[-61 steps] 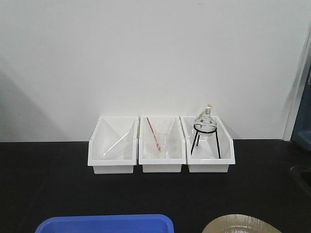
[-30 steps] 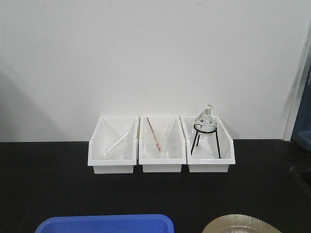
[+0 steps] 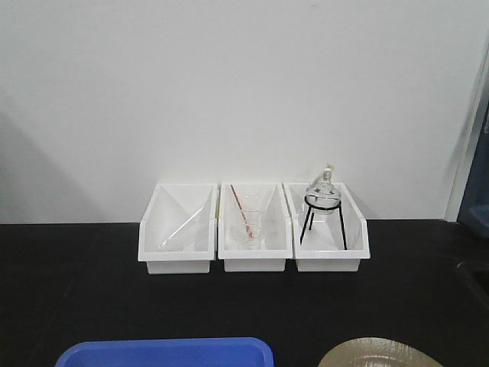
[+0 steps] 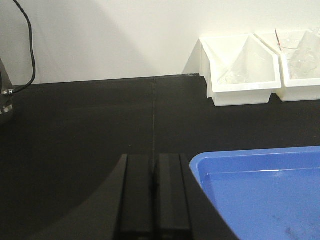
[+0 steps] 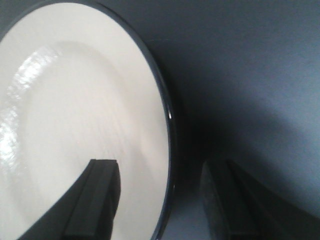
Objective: Place disk in tray to left cabinet
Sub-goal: 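Grasp the cream plate's rim with the right gripper and lift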
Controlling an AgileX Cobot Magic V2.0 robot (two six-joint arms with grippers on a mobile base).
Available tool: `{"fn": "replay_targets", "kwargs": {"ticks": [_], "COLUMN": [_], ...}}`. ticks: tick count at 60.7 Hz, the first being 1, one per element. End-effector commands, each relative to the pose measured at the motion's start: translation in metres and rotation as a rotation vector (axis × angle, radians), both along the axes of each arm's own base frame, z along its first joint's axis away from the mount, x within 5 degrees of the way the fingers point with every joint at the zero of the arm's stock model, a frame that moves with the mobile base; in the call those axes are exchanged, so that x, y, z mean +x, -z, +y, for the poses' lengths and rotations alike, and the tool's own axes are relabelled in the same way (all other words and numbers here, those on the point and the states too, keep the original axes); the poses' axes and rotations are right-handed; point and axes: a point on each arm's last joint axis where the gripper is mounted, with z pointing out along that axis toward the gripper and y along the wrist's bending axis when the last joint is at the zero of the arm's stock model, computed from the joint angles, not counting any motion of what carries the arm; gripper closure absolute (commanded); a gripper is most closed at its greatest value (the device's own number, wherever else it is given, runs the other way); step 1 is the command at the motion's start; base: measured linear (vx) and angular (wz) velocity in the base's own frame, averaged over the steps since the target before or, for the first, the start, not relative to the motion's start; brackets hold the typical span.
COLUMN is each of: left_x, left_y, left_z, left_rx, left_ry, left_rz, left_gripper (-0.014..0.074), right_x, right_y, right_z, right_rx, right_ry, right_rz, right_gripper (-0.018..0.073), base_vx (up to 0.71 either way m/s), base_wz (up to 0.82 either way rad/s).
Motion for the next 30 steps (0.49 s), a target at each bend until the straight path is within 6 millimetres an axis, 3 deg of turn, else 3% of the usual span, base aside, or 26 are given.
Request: {"fn": "replay_targets", "kwargs": {"ticks": [1, 30], "left_x": [0.002, 0.002], "left_y": [-0.018, -0.018], "left_z": [0.0, 0.0], "left_rx": [-0.014, -0.014], "left_ry": [-0.004, -0.004], "left_rz": [-0.103, -0.104], "left_gripper": [0.0582, 0.0582], "right_x": [0.016, 0.034], "right_y": [-0.009, 0.017], "right_z": [-0.001, 0.0], "right_rx": [0.017, 0.054], "right_ry": [0.031, 0.088], "right_rz": [-0.108, -0.06], "right_gripper": [0.0129, 0.0135], "base_vx": [0.0, 0.0], "base_wz": [0.0, 0.0]}}
